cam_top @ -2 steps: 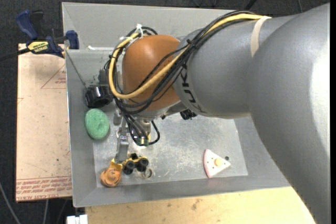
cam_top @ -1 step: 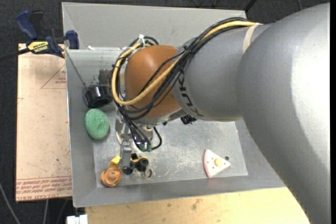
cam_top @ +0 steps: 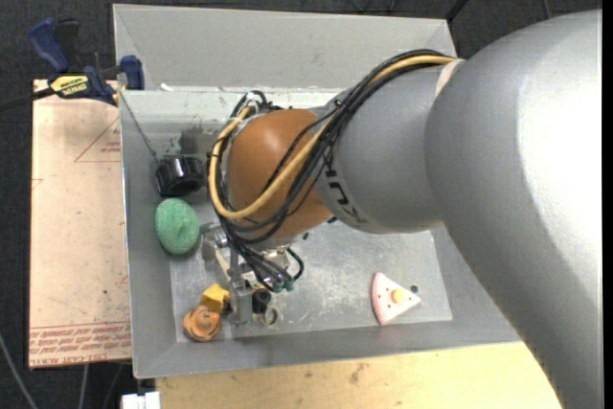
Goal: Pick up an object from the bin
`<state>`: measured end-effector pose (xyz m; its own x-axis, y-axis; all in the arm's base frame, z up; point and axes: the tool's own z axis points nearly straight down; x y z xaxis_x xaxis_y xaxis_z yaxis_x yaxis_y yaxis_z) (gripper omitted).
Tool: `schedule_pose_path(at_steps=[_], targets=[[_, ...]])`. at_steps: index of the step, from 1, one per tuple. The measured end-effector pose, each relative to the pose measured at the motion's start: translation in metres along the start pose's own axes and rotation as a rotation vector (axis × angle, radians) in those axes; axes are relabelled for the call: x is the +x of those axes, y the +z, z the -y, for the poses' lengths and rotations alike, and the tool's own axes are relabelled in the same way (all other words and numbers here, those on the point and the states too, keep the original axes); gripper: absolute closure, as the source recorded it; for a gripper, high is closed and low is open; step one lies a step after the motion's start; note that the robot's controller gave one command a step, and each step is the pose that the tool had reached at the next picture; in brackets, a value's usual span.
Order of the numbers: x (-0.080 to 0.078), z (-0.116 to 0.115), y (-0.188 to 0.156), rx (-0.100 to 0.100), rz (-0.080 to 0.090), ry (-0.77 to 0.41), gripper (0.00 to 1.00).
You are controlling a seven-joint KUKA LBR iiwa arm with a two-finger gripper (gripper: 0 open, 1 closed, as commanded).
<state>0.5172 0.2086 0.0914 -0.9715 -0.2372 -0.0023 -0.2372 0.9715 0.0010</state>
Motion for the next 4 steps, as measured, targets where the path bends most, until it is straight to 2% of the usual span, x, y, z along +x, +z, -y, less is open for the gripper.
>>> schedule_pose_path(at_steps=[1, 2, 3, 4], targets=[[0.024, 0.045, 0.015, -0.001, -0.003, 0.038, 0.00], [0.029, 0.058, 0.017, 0.000, -0.004, 0.088, 0.00], [0.030, 0.062, -0.023, 0.002, -0.011, 0.060, 0.00], [0.032, 0.062, -0.042, 0.000, 0.011, -0.012, 0.00]])
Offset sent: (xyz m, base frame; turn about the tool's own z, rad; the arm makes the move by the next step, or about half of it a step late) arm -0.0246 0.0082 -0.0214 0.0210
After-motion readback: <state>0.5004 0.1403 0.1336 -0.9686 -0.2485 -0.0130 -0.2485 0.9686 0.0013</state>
